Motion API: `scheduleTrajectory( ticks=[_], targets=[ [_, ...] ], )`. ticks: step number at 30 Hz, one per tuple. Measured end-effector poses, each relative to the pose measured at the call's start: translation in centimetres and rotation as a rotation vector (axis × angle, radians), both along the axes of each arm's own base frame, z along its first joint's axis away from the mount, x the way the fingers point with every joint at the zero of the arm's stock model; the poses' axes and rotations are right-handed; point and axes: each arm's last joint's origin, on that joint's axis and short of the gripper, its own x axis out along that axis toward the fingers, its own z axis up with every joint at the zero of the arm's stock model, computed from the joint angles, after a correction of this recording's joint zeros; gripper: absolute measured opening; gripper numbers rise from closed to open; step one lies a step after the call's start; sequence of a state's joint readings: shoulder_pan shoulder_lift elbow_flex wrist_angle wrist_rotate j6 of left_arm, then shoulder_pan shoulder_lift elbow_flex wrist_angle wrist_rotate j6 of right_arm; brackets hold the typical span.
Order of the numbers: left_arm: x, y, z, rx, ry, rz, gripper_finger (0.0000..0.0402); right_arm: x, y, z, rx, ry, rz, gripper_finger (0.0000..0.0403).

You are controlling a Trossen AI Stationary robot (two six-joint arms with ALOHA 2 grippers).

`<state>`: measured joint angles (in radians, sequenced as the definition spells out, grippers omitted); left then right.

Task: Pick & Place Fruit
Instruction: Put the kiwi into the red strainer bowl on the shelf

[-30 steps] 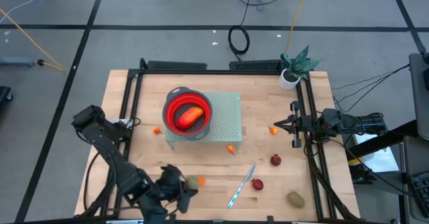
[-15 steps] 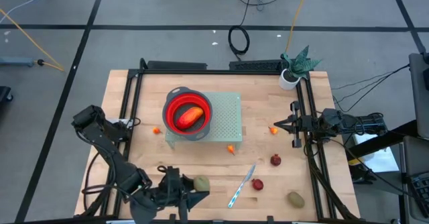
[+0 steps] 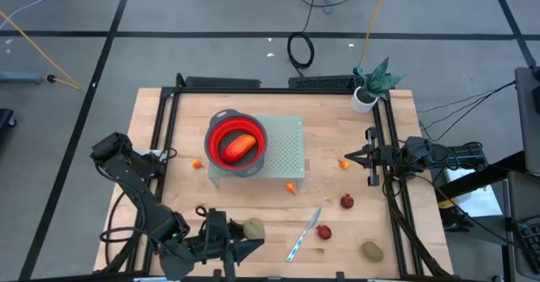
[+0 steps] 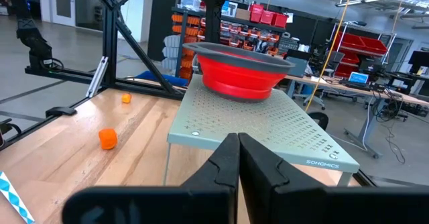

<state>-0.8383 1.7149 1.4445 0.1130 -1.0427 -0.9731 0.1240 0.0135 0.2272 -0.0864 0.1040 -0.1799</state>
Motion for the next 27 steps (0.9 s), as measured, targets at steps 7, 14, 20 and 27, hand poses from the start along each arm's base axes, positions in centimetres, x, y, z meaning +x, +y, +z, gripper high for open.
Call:
scheduleTrajectory(
  ticks=[7,14,20,27],
  targets=[
    [0.0,0.6,0.9,-0.176,-0.12,0.208,0.0195,0.0,0.0,0.0,0.0,0.0,0.0,0.0],
    [0.1,1.3,0.9,-0.325,-0.205,0.361,0.0196,0.0,0.0,0.0,0.0,0.0,0.0,0.0],
    [0.6,2.0,1.1,-0.372,-0.246,0.422,0.0197,0.0,0.0,0.0,0.0,0.0,0.0,0.0],
    [0.7,2.1,1.1,-0.39,-0.255,0.426,0.0197,0.0,0.0,0.0,0.0,0.001,0.0,0.0]
  ],
)
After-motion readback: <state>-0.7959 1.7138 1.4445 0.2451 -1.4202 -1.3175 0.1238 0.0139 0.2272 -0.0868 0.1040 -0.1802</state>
